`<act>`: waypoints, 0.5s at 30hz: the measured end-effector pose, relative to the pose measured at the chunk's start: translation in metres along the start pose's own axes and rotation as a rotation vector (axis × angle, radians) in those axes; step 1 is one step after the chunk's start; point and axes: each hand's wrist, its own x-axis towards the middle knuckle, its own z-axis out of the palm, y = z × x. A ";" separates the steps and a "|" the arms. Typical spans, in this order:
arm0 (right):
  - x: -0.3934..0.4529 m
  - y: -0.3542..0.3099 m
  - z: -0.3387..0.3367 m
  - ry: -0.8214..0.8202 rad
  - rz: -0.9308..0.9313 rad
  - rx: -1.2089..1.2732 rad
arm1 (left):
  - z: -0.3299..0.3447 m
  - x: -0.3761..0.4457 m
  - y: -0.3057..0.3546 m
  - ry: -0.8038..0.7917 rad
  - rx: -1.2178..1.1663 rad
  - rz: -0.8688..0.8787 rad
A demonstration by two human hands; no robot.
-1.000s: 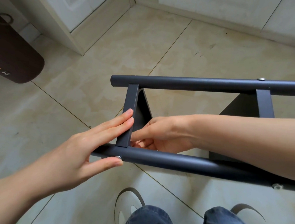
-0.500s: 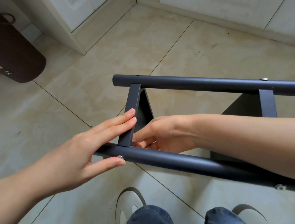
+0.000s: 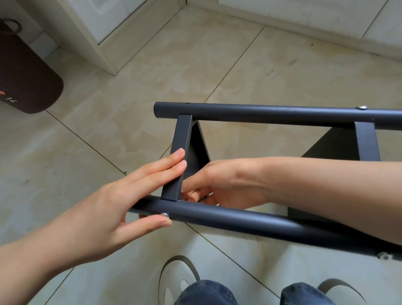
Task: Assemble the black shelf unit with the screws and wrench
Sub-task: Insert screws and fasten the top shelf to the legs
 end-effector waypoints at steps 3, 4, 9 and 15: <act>0.001 0.000 0.002 -0.007 -0.008 0.009 | 0.000 0.000 0.000 0.008 0.003 0.006; 0.000 -0.001 0.000 -0.017 0.001 0.016 | 0.000 0.000 0.001 0.007 0.002 0.004; -0.004 -0.003 -0.005 -0.022 0.037 -0.002 | -0.005 0.002 0.002 0.007 0.046 0.023; 0.000 -0.001 -0.002 -0.020 0.009 -0.009 | -0.017 0.017 0.005 0.011 0.258 0.111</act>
